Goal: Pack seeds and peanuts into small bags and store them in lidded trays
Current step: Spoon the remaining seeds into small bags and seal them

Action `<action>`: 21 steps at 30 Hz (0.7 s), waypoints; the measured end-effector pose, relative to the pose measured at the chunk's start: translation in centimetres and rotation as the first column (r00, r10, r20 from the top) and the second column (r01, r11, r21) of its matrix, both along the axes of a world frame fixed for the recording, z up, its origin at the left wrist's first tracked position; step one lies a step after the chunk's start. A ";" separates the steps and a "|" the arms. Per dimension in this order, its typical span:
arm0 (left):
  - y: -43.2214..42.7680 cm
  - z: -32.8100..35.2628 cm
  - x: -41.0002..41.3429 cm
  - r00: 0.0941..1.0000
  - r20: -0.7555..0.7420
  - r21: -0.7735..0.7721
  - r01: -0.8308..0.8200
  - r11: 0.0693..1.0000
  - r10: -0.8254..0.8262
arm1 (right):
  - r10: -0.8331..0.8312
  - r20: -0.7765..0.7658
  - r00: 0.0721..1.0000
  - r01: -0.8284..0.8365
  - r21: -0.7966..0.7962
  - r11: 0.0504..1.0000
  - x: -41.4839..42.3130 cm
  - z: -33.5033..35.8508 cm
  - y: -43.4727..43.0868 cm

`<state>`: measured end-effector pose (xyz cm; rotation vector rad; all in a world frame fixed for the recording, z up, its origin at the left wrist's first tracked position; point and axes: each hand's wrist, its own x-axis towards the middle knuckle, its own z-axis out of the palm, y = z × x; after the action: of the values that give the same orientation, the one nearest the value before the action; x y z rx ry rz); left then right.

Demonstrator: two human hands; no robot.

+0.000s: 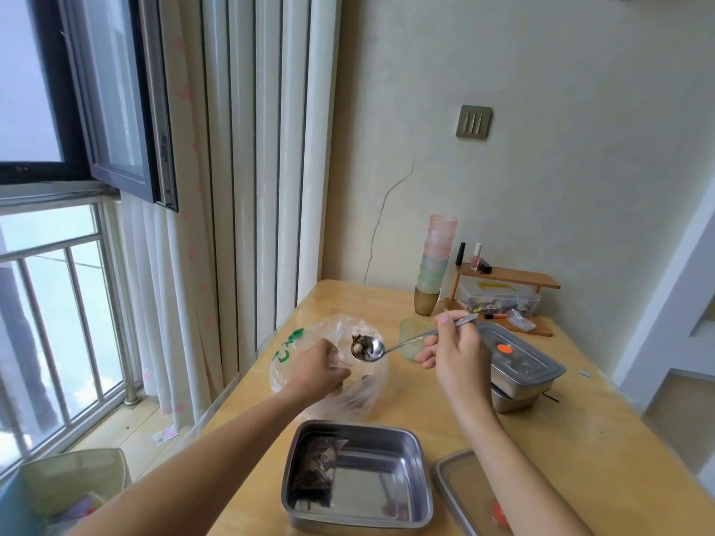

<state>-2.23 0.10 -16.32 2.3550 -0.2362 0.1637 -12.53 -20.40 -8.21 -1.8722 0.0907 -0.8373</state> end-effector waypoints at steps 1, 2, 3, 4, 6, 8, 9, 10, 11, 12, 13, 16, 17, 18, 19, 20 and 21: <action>0.0 -0.2 0.0 0.999 -0.034 -0.056 -0.006 0.998 0.004 | 0.005 0.010 1.000 -0.005 -0.019 1.000 0.0 0.4 0.2; 0.0 -0.3 0.1 0.998 -0.057 -0.101 -0.009 0.995 0.003 | 0.013 0.017 1.000 -0.012 -0.042 0.999 -0.1 0.6 0.4; 0.1 -0.5 0.2 0.998 -0.066 -0.131 -0.009 0.991 0.000 | 0.022 0.023 0.999 -0.021 -0.071 0.997 -0.1 0.8 0.6; 0.0 -0.6 0.3 0.998 -0.064 -0.143 -0.005 0.990 -0.004 | 0.033 0.027 0.999 -0.030 -0.105 0.994 0.0 0.9 0.8; 0.0 -0.7 0.3 0.999 -0.045 -0.143 0.001 0.990 -0.007 | 0.061 0.033 0.998 -0.055 -0.175 0.983 0.2 0.8 1.1; -0.1 -0.8 0.4 0.999 -0.037 -0.156 0.000 0.988 -0.006 | 0.098 0.046 0.994 -0.083 -0.260 0.962 0.4 0.6 1.4; -0.2 -0.8 0.4 0.999 -0.037 -0.169 -0.003 0.986 -0.003 | 0.121 0.056 0.991 -0.097 -0.314 0.944 0.4 0.5 1.5; -0.2 -0.8 0.5 0.999 -0.040 -0.186 -0.008 0.983 0.001 | 0.147 0.065 0.987 -0.114 -0.367 0.923 0.4 0.3 1.7; -0.3 -0.8 0.5 0.999 -0.045 -0.204 -0.012 0.979 0.003 | 0.179 0.071 0.981 -0.134 -0.414 0.901 0.3 0.3 1.8; -0.3 -0.9 0.6 0.999 -0.052 -0.222 -0.017 0.975 0.006 | 0.214 0.075 0.974 -0.158 -0.453 0.878 0.1 0.2 2.0; -0.3 -0.9 0.7 0.998 -0.060 -0.242 -0.022 0.970 0.008 | 0.250 0.079 0.965 -0.181 -0.489 0.853 0.0 0.2 2.1; -0.5 -1.0 0.8 0.996 -0.083 -0.294 -0.035 0.955 0.011 | 0.329 0.088 0.940 -0.216 -0.592 0.777 -0.2 0.1 2.4; -0.6 -1.1 0.9 0.996 -0.085 -0.300 -0.038 0.953 0.013 | 0.343 0.093 0.935 -0.220 -0.607 0.763 -0.2 0.0 2.5; -0.6 -1.2 0.9 0.996 -0.083 -0.300 -0.039 0.953 0.015 | 0.351 0.104 0.930 -0.217 -0.616 0.757 -0.2 -0.1 2.5; -0.7 -1.2 0.9 0.997 -0.079 -0.299 -0.039 0.954 0.016 | 0.354 0.121 0.927 -0.206 -0.625 0.753 -0.2 -0.1 2.6; -0.7 -1.2 1.0 0.997 -0.075 -0.298 -0.040 0.954 0.019 | 0.353 0.139 0.925 -0.190 -0.638 0.747 -0.2 -0.2 2.6; -0.7 -1.3 1.0 0.997 -0.070 -0.297 -0.040 0.954 0.020 | 0.352 0.153 0.923 -0.174 -0.650 0.740 -0.3 -0.1 2.6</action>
<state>-1.25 -0.64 -17.61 2.0597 -0.1321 0.1257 -12.85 -17.75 -8.36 -2.2866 -0.7026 -0.9823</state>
